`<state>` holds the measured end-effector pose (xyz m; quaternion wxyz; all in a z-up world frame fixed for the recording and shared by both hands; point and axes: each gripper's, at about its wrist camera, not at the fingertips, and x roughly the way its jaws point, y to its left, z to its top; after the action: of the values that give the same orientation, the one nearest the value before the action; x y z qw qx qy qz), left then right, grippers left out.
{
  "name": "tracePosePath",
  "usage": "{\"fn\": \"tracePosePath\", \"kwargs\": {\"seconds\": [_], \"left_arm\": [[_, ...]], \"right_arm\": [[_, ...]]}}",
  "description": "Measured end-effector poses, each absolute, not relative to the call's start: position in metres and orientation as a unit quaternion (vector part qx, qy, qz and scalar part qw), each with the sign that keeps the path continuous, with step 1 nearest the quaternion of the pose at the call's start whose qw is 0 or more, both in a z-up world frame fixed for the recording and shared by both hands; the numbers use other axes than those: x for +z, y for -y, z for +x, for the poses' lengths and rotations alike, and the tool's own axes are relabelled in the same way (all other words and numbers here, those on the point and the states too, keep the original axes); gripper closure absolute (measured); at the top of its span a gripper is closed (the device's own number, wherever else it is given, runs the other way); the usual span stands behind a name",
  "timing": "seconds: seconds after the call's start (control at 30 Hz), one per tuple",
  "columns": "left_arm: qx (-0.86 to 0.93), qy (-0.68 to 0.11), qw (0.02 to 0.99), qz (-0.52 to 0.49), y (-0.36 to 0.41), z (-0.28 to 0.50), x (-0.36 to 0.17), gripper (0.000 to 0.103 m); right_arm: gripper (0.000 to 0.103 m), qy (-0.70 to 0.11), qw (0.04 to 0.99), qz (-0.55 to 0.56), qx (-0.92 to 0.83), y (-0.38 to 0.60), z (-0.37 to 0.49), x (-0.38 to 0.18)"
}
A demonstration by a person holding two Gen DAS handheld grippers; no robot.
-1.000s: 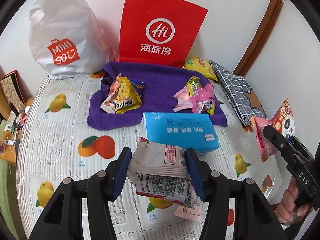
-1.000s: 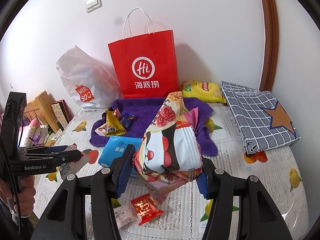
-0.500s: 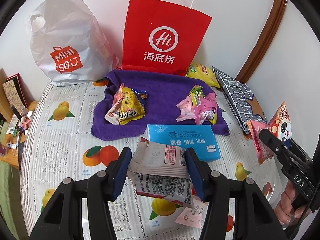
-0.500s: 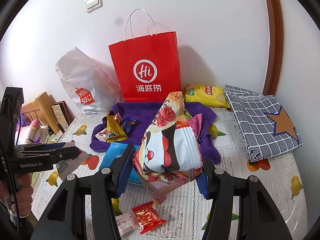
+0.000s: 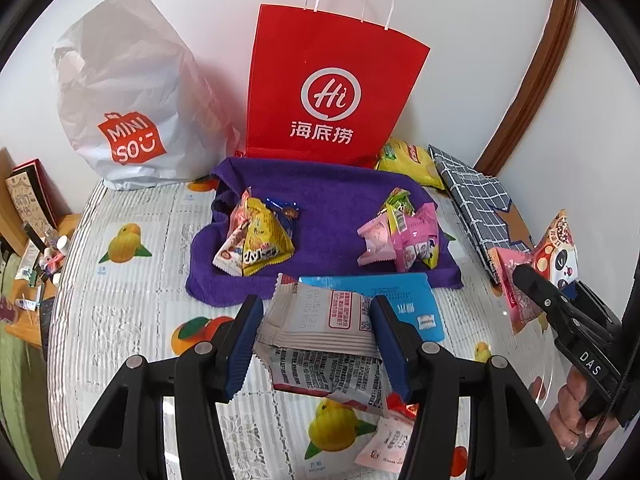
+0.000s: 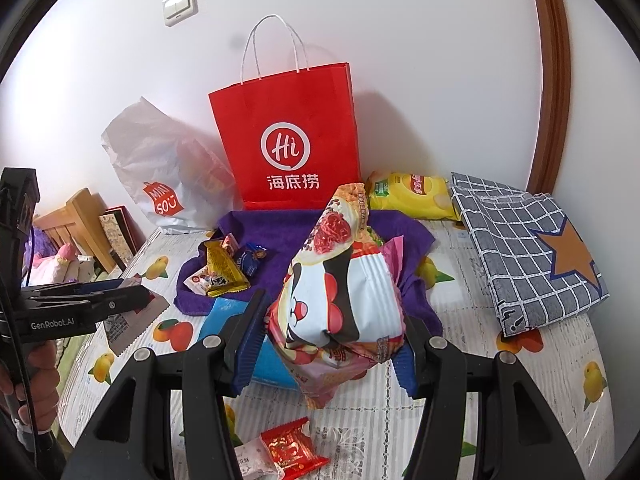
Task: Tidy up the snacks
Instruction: 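Carry the panda bag and white wrapper with both tools over the purple towel, then lower both tools onto the towel and open them to release the snacks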
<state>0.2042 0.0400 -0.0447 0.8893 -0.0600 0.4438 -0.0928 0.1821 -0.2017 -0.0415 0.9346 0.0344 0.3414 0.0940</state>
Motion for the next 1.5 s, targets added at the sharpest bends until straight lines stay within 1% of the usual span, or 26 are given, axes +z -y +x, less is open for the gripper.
{"fn": "tracePosePath", "kwargs": {"seconds": [0.3, 0.7, 1.23, 1.5], "left_arm": [[-0.088, -0.443, 0.89, -0.057, -0.042, 0.23, -0.043, 0.049], [-0.084, -0.443, 0.891, -0.05, -0.034, 0.281, -0.047, 0.049], [-0.064, -0.448, 0.891, -0.039, -0.032, 0.349, -0.076, 0.049], [-0.054, -0.46, 0.886, -0.036, -0.029, 0.379, -0.1, 0.049]], "right_arm": [[0.048, -0.338, 0.936, 0.036, 0.092, 0.203, 0.206, -0.038], [0.048, -0.344, 0.934, 0.032, 0.094, 0.199, 0.26, -0.044], [0.048, -0.391, 0.907, 0.043, 0.154, 0.174, 0.346, -0.092], [0.047, -0.419, 0.889, 0.028, 0.181, 0.158, 0.365, -0.119]]}}
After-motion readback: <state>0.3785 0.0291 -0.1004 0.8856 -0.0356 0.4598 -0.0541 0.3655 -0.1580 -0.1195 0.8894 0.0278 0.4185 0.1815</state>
